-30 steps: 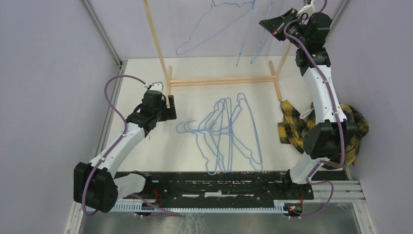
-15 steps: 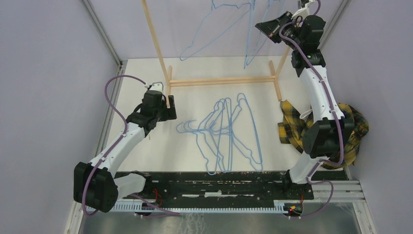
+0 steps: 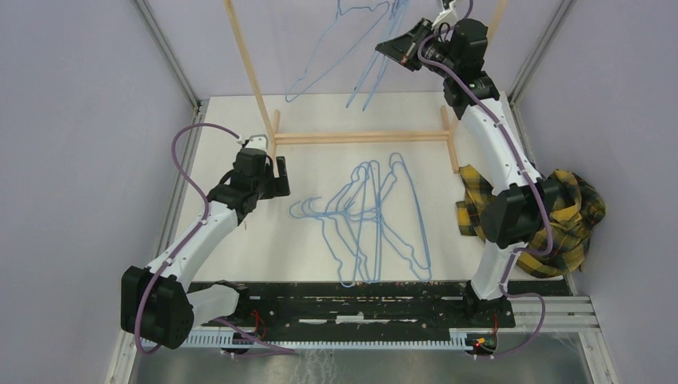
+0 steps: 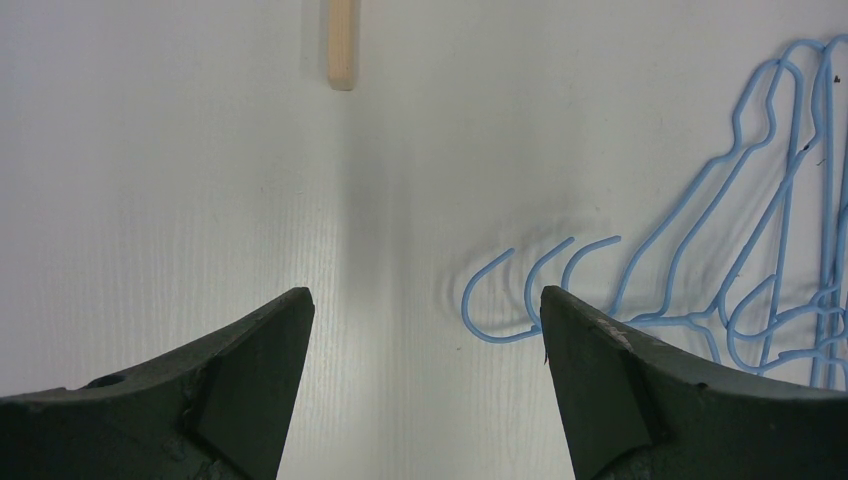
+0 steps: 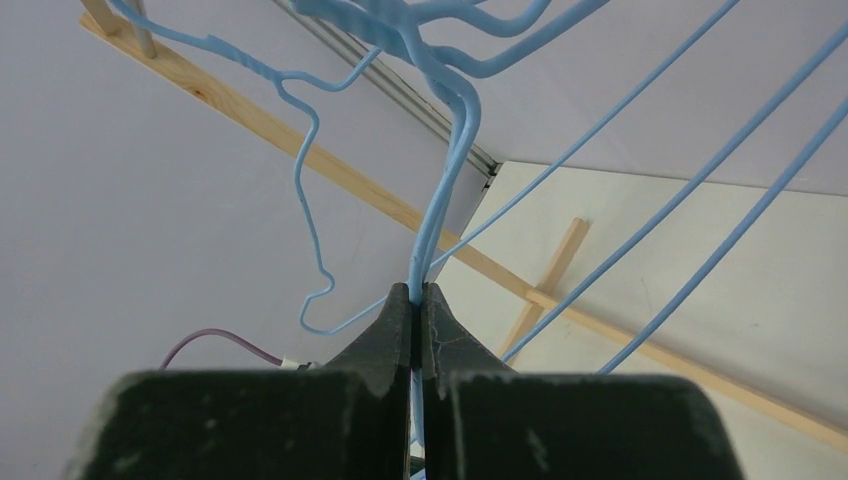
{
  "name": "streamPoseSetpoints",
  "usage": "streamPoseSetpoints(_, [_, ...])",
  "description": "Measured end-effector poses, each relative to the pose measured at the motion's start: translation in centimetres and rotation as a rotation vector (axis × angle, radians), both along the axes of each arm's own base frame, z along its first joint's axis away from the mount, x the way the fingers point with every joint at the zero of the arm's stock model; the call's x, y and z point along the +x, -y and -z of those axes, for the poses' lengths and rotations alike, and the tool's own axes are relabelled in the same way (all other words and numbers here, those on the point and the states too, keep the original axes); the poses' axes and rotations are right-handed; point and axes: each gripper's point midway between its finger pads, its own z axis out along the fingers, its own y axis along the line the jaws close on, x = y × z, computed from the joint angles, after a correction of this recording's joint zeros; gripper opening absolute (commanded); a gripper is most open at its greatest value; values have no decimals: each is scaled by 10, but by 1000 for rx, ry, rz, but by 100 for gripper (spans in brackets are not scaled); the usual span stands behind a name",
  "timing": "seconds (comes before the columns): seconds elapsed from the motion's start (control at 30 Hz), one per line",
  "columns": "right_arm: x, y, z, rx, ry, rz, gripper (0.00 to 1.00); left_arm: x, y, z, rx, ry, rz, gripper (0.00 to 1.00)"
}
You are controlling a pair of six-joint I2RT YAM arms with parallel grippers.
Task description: Organize the hangers
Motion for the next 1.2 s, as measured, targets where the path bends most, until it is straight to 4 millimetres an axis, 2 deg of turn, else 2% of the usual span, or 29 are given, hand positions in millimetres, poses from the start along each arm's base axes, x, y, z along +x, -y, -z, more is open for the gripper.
streamPoseSetpoints(0.5, [15,-60,2,7,-5,-116,1,0,-1,0,4,2,-5,91])
streamPoseSetpoints(0.63, [13,-75,2,11,-4,-154,1,0,-1,0,5,2,-6,91])
streamPoseSetpoints(0.83, [-1,-94,2,9,-3,-217,3,0,-1,0,4,2,-5,91])
streamPoseSetpoints(0.93, [-3,-96,5,1,1,-221,12,0,-1,0,4,2,-5,91])
streamPoseSetpoints(1.03, [-8,-92,5,-12,5,-213,30,0,-1,0,4,2,-5,91])
streamPoseSetpoints(1.2, [-23,-88,36,-88,-85,-207,50,0,-1,0,4,3,-6,91])
